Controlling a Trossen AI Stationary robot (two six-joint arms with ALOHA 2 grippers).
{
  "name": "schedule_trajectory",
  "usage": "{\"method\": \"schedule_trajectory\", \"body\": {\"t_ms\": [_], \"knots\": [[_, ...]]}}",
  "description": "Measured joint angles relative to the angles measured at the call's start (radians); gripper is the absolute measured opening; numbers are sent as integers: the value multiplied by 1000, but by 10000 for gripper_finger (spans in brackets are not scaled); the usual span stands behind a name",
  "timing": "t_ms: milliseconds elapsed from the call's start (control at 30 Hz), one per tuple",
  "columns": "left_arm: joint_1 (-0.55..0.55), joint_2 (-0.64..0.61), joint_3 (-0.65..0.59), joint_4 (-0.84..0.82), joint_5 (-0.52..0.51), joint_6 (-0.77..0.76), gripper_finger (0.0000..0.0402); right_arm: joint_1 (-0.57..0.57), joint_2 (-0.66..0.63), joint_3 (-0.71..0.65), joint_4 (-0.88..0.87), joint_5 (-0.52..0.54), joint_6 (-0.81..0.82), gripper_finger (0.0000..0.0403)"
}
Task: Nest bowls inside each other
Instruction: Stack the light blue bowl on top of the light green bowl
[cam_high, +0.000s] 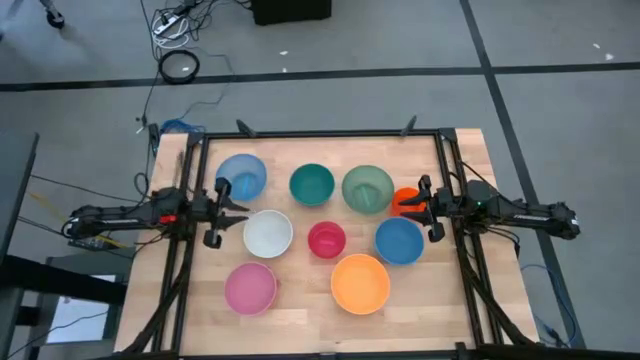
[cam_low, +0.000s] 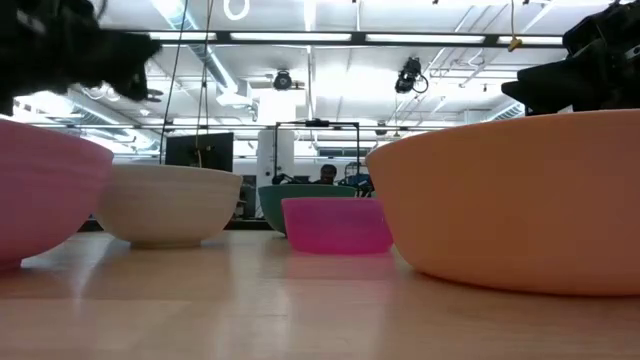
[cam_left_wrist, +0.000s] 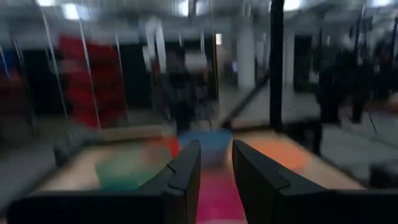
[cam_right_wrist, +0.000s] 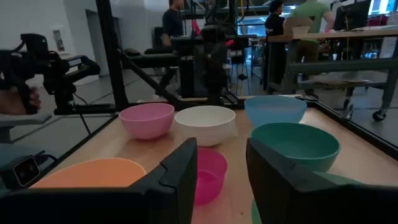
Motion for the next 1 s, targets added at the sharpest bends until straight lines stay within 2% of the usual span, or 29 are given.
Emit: {"method": "schedule_trajectory", "body": {"t_ms": [167,267,667,800,833,933,1000], "knots": [[0,-1,0,321,0,-104,101,0,0,0,0,0,0,128],[0,-1,1,436,-35,-130,101,0,0,0,0,0,0,128],[1,0,4,429,-48,-146,101,0,0,0,0,0,0,128],[0,0,4,426,-47,-149,101,0,1,0,69,19,-80,128],[0,0,5,421,-45,-156,101,1,1,0,118,18,-22,128],[0,-1,6,403,-27,-217,101,12,3,0,285,-2,397,128],[0,0,6,403,-1,-225,101,11,4,0,350,7,520,128]]}}
